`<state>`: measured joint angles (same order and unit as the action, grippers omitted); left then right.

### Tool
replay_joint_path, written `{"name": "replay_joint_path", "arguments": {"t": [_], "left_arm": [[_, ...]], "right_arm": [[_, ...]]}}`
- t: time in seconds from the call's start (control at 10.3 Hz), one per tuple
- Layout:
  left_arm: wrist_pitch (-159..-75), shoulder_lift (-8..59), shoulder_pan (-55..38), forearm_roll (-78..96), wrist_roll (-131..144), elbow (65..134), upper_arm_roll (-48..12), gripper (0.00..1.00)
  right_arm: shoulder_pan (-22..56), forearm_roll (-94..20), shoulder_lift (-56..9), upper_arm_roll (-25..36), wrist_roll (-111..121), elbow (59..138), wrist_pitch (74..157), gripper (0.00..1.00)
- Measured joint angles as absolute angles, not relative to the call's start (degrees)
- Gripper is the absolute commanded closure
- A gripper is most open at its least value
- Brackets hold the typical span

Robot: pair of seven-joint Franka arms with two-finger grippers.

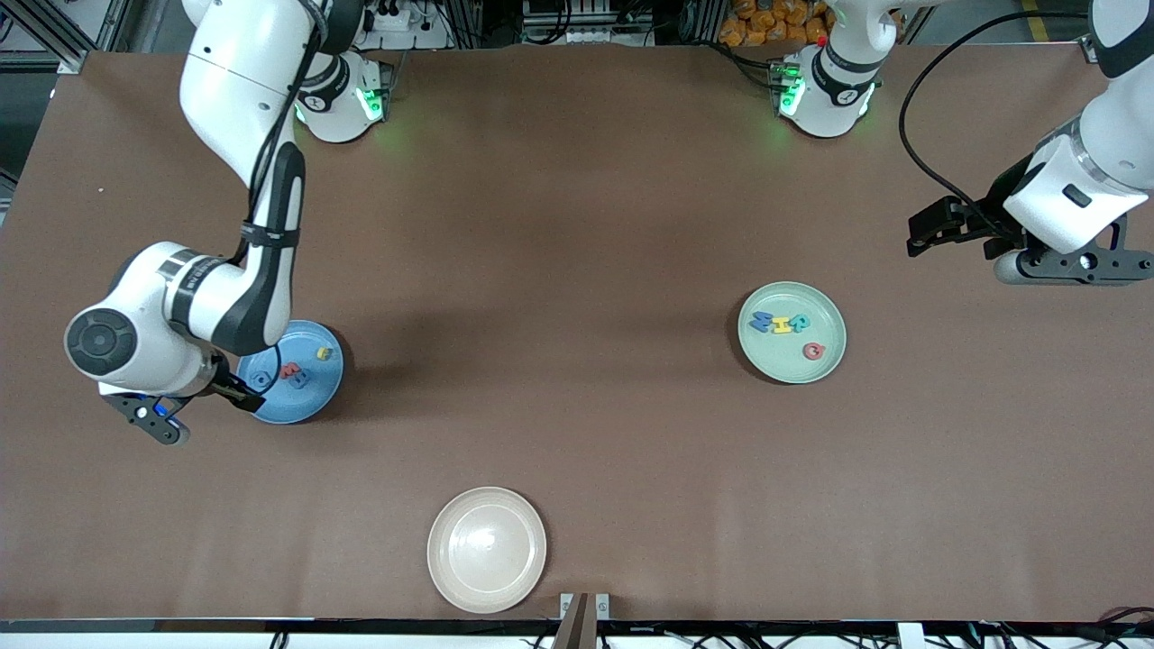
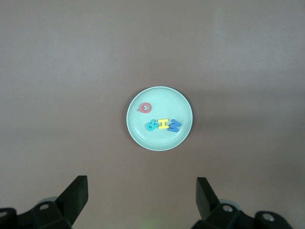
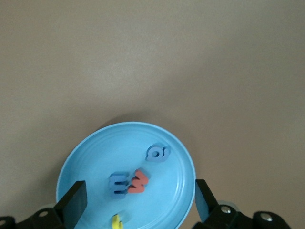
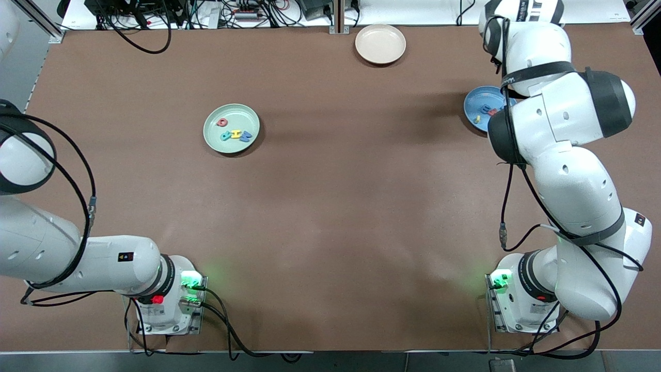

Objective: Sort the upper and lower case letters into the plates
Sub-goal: 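Open the right gripper to release the m on the blue plate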

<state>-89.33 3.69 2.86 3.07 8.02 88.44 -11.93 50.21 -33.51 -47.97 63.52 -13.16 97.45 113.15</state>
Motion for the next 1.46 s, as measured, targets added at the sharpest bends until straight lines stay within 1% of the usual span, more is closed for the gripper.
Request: {"name": "replay_joint_path", "arguments": {"t": [0.29,0.39,0.59,0.68,0.88,0.98,1.27,1.46], "left_arm": [[-89.3,3.7,2.8,3.1,8.0,88.5,-12.0,0.0],[-89.3,3.7,2.8,3.1,8.0,88.5,-12.0,0.0],[-89.3,3.7,2.8,3.1,8.0,88.5,-12.0,0.0],[-89.3,3.7,2.8,3.1,8.0,88.5,-12.0,0.0],[-89.3,3.7,2.8,3.1,8.0,88.5,-11.9,0.0],[-89.3,3.7,2.8,3.1,8.0,88.5,-11.9,0.0],[-89.3,3.7,2.9,3.1,8.0,88.5,-11.9,0.0],[-89.3,3.7,2.9,3.1,8.0,88.6,-11.8,0.0]], "right_arm": [[50.1,-34.5,-47.9,63.6,-10.7,96.9,111.8,0.0],[49.5,-34.7,-47.5,62.6,-10.6,96.4,110.9,0.0],[44.6,-33.2,-43.6,56.8,-10.5,95.5,110.7,0.0],[39.3,-28.2,-39.3,50.6,-10.6,95.0,110.7,0.0],[25.8,-15.7,-29.7,34.2,-11.6,94.6,110.6,0.0],[20.4,-12.5,-26.0,27.6,-11.9,94.6,109.8,0.0],[9.6,-9.6,-19.6,14.8,-11.7,97.3,107.8,0.0],[6.6,-5.0,-16.8,8.4,-11.8,101.4,107.9,0.0]]}}
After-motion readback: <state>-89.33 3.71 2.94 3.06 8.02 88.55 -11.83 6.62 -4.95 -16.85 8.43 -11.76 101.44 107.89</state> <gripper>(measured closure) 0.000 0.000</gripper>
